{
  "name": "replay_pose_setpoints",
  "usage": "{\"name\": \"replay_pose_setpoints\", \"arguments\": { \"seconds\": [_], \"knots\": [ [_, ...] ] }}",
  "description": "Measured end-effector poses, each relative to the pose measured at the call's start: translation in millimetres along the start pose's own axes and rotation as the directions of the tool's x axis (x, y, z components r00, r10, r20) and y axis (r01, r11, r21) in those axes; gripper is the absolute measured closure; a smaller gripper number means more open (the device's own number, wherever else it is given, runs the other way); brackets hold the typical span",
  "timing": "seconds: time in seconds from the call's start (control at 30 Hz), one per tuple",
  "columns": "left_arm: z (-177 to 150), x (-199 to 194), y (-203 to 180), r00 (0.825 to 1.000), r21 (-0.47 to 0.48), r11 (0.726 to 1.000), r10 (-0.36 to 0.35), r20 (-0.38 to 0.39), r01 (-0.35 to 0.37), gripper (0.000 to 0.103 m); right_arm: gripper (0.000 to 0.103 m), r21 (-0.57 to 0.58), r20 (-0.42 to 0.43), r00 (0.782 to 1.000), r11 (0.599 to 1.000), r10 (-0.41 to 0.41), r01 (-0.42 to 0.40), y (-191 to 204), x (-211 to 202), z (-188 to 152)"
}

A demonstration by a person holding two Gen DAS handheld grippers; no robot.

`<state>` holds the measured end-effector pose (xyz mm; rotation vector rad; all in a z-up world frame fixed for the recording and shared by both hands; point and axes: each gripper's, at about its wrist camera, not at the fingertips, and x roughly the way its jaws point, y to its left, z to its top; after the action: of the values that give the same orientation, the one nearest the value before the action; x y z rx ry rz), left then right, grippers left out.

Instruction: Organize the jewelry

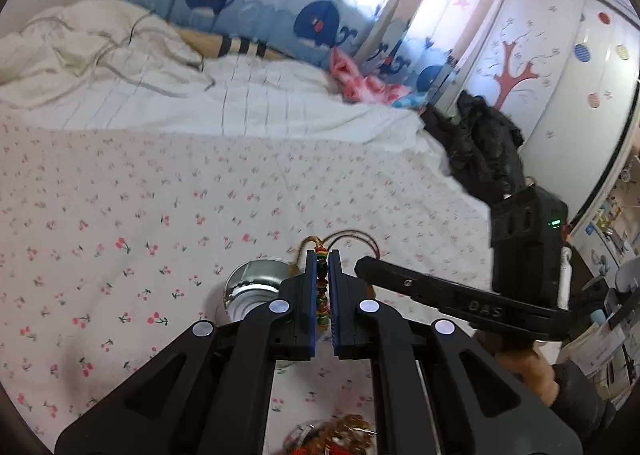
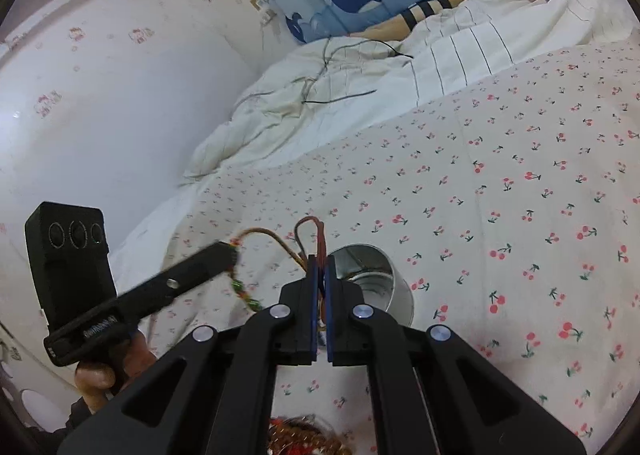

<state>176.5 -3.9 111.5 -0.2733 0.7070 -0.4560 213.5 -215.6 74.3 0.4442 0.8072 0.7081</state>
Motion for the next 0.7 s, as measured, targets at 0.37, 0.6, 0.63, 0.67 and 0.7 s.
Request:
{"name": "replay_pose_setpoints", "arguments": {
  "seconds": [0.37, 0.6, 0.63, 0.67, 0.7],
  "knots": [
    [-26.1, 44.6, 28.7, 0.982, -0.026, 0.992, 0.118, -0.148, -0.123, 0.061, 0.099, -0.052, -0.107, 0.986, 0.991, -0.125, 0.12, 0.6, 56.5, -6.1],
    [-24.2, 18.1, 32.4, 0.976, -0.004, 0.981, 0.192, -0.106, -0.193, 0.032, 0.074, -0.155, -0.159, 0.96, 0.966, -0.23, 0.206, 7.2, 72.7, -15.8],
    [-24.1, 13.9, 33.9, 0.974, -0.007, 0.979, 0.2, -0.103, -0.202, 0.032, 0.064, -0.165, -0.143, 0.962, 0.964, -0.233, 0.209, 9.4, 69.0, -16.3],
    [-25.3, 9.2, 36.9, 0.972, -0.016, 0.977, 0.212, -0.104, -0.214, 0.031, 0.052, -0.182, -0.109, 0.962, 0.956, -0.252, 0.23, 13.6, 61.2, -16.5],
    [-26.8, 5.6, 39.3, 0.97, -0.022, 0.975, 0.218, -0.107, -0.221, 0.031, 0.049, -0.196, -0.074, 0.962, 0.95, -0.263, 0.245, 17.6, 52.3, -16.6]
  ]
}}
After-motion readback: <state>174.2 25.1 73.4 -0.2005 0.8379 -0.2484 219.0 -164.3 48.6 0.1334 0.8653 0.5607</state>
